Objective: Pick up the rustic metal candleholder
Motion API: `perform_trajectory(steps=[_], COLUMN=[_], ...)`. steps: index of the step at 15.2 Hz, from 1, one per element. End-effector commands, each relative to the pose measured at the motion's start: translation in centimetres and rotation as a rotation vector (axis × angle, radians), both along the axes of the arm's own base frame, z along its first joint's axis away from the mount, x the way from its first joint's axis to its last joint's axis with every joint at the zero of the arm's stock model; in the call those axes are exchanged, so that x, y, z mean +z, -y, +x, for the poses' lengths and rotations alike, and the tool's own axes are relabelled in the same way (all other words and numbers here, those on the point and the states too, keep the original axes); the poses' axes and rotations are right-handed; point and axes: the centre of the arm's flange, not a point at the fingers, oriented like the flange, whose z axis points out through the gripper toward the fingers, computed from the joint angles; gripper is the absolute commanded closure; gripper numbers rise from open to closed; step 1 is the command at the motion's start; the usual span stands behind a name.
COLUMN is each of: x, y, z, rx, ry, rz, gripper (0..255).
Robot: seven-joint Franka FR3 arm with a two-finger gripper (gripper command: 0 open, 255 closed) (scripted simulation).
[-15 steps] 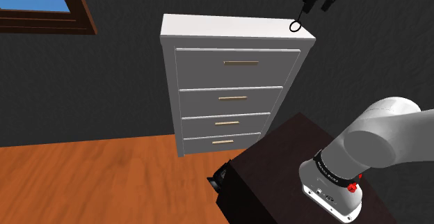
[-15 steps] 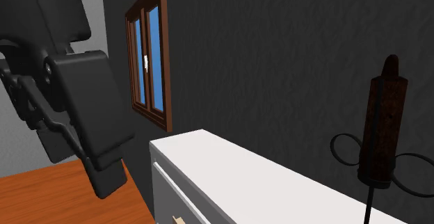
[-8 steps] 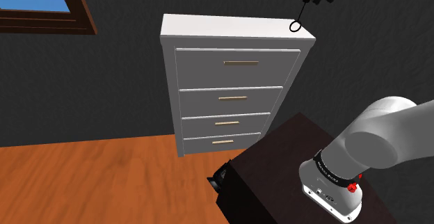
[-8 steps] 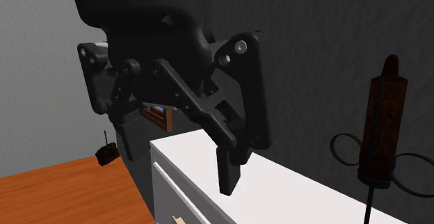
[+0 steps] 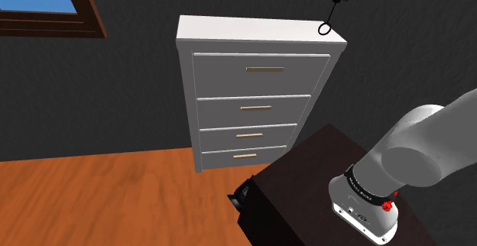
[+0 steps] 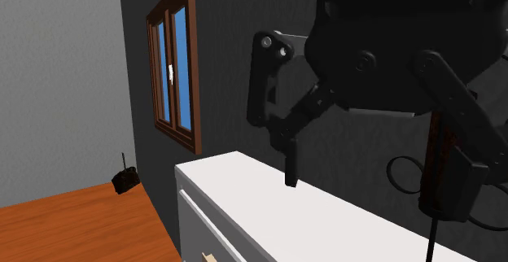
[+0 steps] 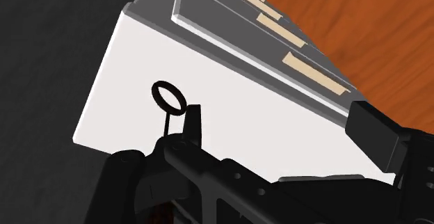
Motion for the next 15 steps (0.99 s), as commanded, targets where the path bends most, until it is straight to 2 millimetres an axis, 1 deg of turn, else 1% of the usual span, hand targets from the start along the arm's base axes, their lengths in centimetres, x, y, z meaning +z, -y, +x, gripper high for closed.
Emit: perform_trajectory(steps=[1, 9, 10, 15], x=[0.3, 1.1, 1.1, -1.5], y=[2.6, 12.3, 12.7, 12.7], z=[1.5, 6.8, 7.1, 7.1], rx=[0.031, 0.138, 0.143, 0.143], ry=[0.002, 0.007, 0.007, 0.007], rz=[-0.002, 0.01, 0.01, 0.01], gripper=[0, 0, 0, 0])
